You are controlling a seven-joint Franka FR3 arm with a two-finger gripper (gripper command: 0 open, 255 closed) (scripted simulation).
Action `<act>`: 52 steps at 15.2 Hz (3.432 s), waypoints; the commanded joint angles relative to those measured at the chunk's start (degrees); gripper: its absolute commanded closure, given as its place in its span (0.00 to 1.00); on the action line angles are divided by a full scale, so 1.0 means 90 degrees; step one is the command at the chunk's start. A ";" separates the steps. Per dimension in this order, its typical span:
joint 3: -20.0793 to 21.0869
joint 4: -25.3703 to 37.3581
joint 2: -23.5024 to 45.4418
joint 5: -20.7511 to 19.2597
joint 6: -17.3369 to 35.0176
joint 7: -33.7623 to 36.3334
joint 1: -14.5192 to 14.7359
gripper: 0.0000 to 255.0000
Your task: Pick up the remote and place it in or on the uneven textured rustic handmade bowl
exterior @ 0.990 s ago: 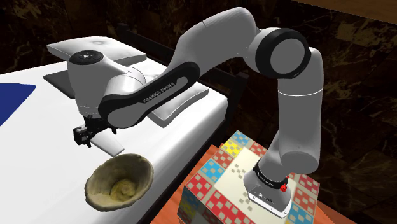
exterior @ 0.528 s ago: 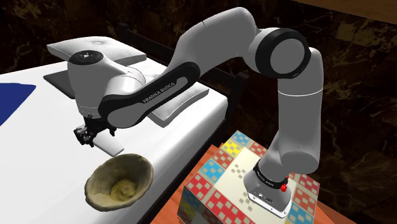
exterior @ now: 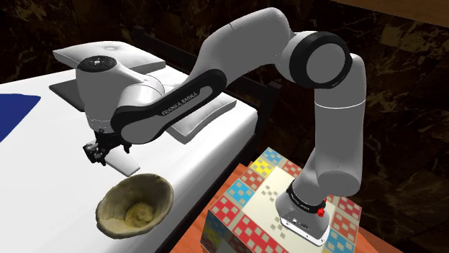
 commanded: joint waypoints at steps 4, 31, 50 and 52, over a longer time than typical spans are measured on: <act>0.0086 0.0116 -0.0193 0.0149 -0.0284 -0.0111 -0.0053 1.00; 0.0374 0.1520 -0.0862 0.0739 -0.2240 -0.0628 -0.0122 1.00; 0.1292 -0.1499 -0.3686 0.2144 -0.1707 0.0691 0.0412 1.00; 0.1334 -0.1626 -0.3742 0.2175 -0.1630 0.0766 0.0454 1.00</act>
